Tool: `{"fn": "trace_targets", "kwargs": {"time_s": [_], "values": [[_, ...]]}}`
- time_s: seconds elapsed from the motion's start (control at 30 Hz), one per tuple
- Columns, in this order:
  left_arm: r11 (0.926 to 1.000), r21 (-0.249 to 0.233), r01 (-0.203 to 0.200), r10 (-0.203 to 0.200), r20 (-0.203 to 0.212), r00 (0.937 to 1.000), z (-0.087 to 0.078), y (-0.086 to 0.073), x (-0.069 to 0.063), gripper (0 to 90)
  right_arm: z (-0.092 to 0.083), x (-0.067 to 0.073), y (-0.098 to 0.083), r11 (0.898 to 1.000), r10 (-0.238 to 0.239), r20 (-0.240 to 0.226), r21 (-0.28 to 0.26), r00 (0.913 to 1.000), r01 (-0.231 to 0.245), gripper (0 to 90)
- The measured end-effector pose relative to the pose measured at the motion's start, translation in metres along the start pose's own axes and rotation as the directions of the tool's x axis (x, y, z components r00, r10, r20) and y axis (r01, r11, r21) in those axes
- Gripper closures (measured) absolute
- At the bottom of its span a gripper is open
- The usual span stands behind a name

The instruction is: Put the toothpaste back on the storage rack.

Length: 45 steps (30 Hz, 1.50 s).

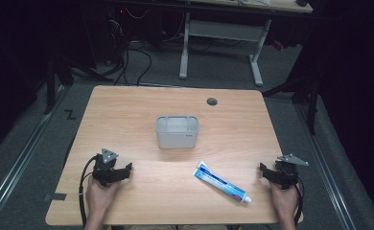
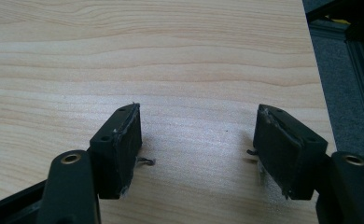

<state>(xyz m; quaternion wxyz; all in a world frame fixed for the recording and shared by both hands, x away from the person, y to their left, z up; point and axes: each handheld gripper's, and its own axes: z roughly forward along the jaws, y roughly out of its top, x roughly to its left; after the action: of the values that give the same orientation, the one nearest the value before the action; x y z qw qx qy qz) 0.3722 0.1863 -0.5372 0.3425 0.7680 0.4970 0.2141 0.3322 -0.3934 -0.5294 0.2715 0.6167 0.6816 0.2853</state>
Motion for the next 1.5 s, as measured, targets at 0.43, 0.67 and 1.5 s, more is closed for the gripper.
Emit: {"fn": "trace_targets", "kwargs": {"time_s": [0.43, 0.67, 1.5], "values": [[1.0, -0.002, 0.006, -0.006, 0.001, 1.0, 0.0, 0.0, 0.0, 24.0, 0.0, -0.001, 0.0, 1.0, 0.007, -0.007, -0.001, 0.9999, -0.007, 33.2], [1.0, 0.0, 0.007, -0.007, 0.003, 1.0, 0.0, 0.0, 0.001, 23.9, 0.0, -0.002, 0.0, 1.0, 0.004, -0.004, -0.006, 1.0, -0.004, 35.5], [0.9999, 0.001, 0.015, -0.015, -0.013, 0.9998, -0.001, -0.001, -0.002, 23.1, -0.02, -0.005, -0.004, 0.998, 0.018, -0.046, -0.064, 0.9988, -0.02, 48.3]]}}
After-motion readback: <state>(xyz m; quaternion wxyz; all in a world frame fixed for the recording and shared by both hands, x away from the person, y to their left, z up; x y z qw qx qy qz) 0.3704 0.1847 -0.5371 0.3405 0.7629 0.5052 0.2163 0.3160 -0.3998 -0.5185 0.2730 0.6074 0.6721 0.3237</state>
